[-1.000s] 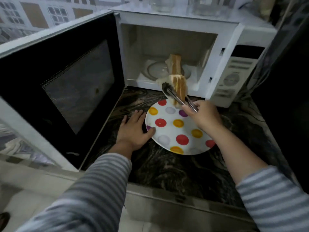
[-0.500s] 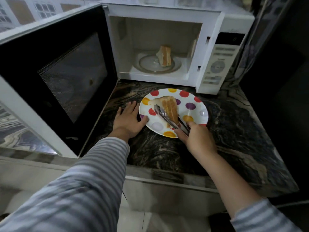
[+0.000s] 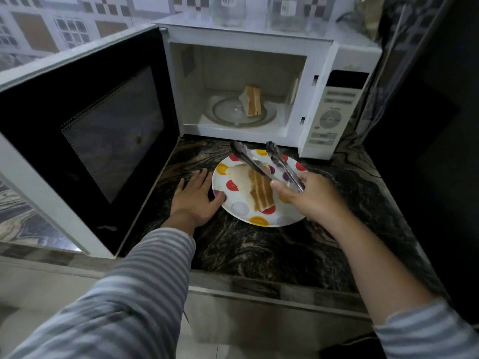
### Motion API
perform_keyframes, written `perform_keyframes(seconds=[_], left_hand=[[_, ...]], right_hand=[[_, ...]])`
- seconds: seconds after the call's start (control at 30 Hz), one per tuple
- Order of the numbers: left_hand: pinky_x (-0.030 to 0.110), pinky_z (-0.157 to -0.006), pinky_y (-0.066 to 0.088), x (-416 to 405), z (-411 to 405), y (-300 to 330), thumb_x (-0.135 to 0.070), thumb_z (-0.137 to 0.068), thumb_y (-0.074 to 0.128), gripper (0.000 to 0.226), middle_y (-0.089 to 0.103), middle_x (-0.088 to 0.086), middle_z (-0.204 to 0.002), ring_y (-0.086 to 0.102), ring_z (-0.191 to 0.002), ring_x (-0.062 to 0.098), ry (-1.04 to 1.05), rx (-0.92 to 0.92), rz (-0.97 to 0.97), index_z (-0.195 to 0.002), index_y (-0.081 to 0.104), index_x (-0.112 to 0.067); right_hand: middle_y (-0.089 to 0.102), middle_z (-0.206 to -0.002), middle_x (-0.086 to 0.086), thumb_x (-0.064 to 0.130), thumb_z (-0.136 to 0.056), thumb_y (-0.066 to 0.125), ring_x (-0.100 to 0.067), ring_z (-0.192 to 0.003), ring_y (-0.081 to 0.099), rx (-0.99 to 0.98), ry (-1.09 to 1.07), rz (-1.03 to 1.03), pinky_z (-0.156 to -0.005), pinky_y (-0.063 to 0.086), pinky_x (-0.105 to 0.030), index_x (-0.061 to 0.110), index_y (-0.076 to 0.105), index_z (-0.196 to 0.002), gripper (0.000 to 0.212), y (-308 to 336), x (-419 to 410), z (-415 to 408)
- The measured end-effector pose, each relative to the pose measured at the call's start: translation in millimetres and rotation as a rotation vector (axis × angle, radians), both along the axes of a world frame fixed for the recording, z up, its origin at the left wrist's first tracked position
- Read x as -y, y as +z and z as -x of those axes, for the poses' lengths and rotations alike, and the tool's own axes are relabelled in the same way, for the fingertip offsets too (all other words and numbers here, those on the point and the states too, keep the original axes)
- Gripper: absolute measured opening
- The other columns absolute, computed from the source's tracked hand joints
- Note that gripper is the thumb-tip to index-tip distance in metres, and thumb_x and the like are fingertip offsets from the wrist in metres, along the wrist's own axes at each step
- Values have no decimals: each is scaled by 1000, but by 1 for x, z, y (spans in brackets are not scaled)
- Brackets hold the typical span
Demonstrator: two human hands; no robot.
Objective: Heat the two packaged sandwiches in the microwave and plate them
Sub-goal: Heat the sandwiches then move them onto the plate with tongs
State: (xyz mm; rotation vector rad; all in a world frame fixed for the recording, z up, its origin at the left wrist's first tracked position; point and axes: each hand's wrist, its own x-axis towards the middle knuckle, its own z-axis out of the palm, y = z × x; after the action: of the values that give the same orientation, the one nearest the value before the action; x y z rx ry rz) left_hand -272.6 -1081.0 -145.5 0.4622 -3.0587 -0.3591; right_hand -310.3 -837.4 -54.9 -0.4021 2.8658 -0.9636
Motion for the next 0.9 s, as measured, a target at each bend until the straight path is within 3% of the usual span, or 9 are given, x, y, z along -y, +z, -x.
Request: perform_keyframes(seconds=[0.13,0.3,0.4,0.47,0.57,0.67,0.77,0.9], left_hand=[[39,-120,-3,-1,0,2,-63,-94,24,73,1,-7,-162,-3,-148,9,5,10,6,-154,5,-26],[38,-119,-3,1,-1,2,-67,-90,22,77,1,-8,-162,-3,-148,9,-9,-15,-14,-154,5,-28],[36,-118,-5,4,1,-2,-70,-82,14,82,1,-11,-161,-5,-147,6,-11,-23,-19,-154,5,-31],[36,-118,-6,6,3,-4,-70,-85,17,79,0,-12,-161,-6,-147,5,-11,-31,-17,-153,5,-32],[35,-118,-6,8,5,-6,-71,-86,16,79,2,-12,-161,-5,-146,3,-8,-54,-26,-153,7,-32],[34,-117,-7,7,6,-7,-73,-79,3,85,3,-14,-161,-6,-146,2,6,-79,-47,-153,10,-32],[33,-117,-6,6,6,-6,-71,-79,-2,85,5,-14,-160,-5,-146,0,23,-101,-68,-153,12,-33],[31,-116,-8,7,6,-6,-72,-82,2,82,4,-15,-160,-8,-144,-2,13,-89,-78,-153,11,-33]], right_hand=[[66,-80,-5,65,-80,58,-21,-68,62,-26,-36,4,-54,48,-30,12,61,-91,54,28,24,41],[52,-72,-5,58,-89,51,-16,-53,47,-43,-67,-86,-44,31,-26,6,53,-87,52,41,65,100],[52,-76,-7,59,-92,45,-23,-58,51,-41,-53,-170,-50,37,-28,7,49,-83,53,34,92,138],[56,-76,-10,61,-91,42,-31,-72,60,-20,-59,-188,-59,42,-30,7,53,-79,57,27,107,162],[55,-67,-9,64,-89,43,-33,-76,63,4,-84,-175,-59,44,-31,10,51,-63,60,16,123,196],[62,-81,-9,61,-87,50,-30,-81,64,16,-116,-136,-71,51,-35,12,56,-73,51,13,135,219],[69,-94,-10,54,-88,54,-29,-83,65,9,-134,-168,-63,45,-29,12,66,-89,45,14,143,230],[65,-115,-12,41,-92,55,-33,-105,63,-19,-154,-159,-75,44,-32,9,64,-112,38,10,148,235]])
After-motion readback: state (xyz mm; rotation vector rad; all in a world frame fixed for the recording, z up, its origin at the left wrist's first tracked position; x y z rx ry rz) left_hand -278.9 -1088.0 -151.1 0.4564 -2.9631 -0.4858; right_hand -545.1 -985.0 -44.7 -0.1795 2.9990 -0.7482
